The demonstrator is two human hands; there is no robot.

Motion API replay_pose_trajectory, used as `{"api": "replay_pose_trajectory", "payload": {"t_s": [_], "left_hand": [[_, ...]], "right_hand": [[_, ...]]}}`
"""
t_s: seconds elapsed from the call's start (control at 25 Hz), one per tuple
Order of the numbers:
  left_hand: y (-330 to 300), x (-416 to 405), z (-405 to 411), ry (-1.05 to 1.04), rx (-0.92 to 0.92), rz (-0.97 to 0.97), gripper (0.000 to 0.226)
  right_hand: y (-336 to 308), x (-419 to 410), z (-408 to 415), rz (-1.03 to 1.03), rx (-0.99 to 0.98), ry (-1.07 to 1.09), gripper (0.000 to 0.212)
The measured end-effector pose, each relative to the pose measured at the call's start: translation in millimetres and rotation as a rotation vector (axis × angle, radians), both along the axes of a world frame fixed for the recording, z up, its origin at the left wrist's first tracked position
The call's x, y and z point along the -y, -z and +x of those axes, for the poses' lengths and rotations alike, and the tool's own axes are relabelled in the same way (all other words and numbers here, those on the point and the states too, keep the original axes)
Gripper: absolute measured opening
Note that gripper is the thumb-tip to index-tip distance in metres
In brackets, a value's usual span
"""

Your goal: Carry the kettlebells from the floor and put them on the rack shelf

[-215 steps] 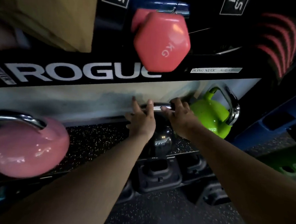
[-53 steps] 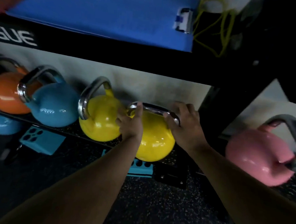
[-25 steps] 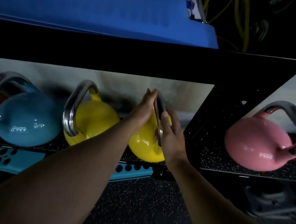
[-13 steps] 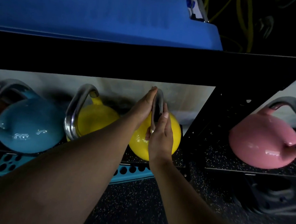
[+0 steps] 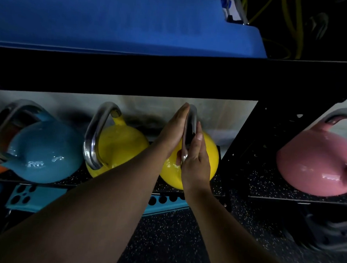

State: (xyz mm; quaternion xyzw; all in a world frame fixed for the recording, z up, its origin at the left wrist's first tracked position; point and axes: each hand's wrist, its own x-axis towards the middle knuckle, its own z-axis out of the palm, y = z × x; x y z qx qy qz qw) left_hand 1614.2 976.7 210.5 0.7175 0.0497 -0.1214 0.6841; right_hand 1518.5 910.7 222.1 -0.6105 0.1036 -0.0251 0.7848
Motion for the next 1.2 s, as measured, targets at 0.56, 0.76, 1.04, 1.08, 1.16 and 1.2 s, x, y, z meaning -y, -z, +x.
{"api": "replay_pose_trajectory", "payload": {"t_s": [0.56, 0.76, 1.04, 1.08, 1.16, 1.2], "left_hand": [[-9.5, -1.5, 0.9, 0.036, 0.038, 0.163, 0.063], [-25.8, -4.7, 3.1, 0.005, 0.217, 0.488, 0.046], [-47.9, -23.8, -21.4, 0.113, 0.632, 0.804, 0.036], [-53.9, -25.3, -27.7, 0.14, 0.664, 0.847, 0.035], [-62.6, -27.8, -38.9, 0.204, 0.736, 0.911, 0.032], [-67.2, -28.2, -44.1, 0.231, 0.777, 0.934, 0.029]], "right_hand": [[1.9, 11.1, 2.4, -0.242, 0.064, -0.073, 0.046], [-4.1, 32.1, 12.2, -0.402, 0.012, -0.175, 0.045], [-38.9, 66.1, 26.2, -0.934, 0.054, -0.218, 0.037], [-44.1, 70.0, 23.7, -0.989, 0.083, -0.218, 0.034], [-53.0, 79.1, 15.4, -1.062, 0.144, -0.224, 0.031], [-57.1, 85.2, 10.3, -1.097, 0.188, -0.22, 0.029]]}}
